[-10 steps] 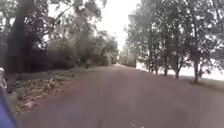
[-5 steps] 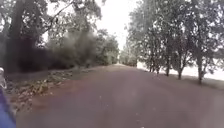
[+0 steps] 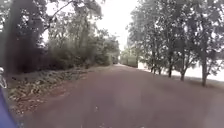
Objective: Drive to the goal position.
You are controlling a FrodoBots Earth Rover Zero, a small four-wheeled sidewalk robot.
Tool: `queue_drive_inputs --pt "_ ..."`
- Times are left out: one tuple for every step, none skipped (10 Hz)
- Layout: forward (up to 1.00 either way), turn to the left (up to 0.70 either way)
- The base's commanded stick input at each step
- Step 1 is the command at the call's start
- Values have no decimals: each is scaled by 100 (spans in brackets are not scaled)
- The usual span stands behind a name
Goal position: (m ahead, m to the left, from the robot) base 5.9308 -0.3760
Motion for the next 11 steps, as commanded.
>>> queue_drive_inputs --pt "70 -1" --pt "70 -1" --pt "70 -1" --pt "70 -1" --pt "70 -1" --pt "70 -1" --pt "70 -1" --pt "70 -1" --pt "70 -1" --pt "70 -1" --pt "70 -1"
